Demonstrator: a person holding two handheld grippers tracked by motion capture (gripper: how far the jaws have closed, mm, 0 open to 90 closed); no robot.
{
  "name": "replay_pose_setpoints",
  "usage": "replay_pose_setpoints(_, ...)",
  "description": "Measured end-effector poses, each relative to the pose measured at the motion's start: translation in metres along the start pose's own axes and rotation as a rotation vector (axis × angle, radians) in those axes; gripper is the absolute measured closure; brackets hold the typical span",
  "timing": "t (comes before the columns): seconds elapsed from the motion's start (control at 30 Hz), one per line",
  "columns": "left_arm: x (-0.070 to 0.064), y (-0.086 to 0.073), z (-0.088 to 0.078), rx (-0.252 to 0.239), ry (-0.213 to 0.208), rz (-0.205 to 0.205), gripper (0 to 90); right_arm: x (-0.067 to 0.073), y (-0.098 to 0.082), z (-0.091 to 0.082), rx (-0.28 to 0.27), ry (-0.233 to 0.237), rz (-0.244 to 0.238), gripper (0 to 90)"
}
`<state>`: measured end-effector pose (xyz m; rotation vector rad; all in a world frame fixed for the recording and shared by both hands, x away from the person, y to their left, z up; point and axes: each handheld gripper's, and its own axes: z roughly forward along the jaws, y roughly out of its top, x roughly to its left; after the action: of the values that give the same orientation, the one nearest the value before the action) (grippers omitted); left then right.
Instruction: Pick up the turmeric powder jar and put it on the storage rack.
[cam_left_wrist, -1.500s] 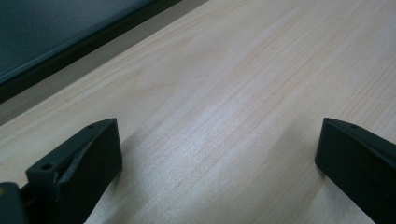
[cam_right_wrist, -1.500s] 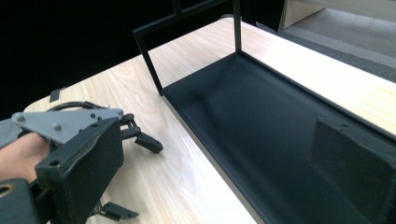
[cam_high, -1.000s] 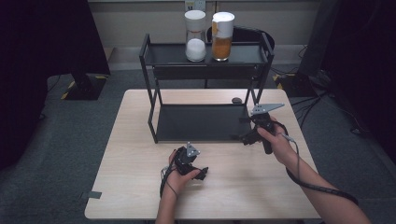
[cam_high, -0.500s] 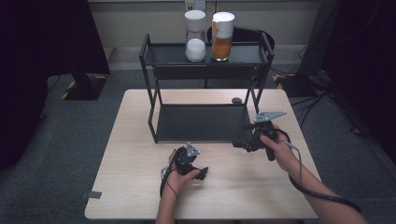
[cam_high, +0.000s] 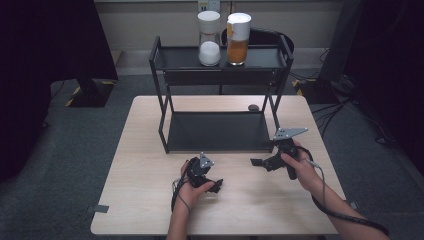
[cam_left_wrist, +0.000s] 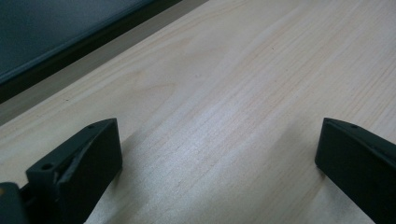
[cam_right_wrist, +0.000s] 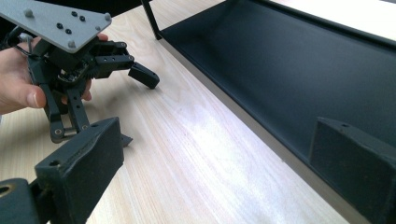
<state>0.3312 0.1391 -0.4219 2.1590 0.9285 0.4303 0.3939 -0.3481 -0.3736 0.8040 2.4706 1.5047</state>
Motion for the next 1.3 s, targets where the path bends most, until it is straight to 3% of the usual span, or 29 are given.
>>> replay_pose_setpoints(1.3,0.000,0.000,0.000,0.000,0.000,0.000,0.0,-0.010,-0.050,-0.018,0.030,-0.036,0.043,2.3)
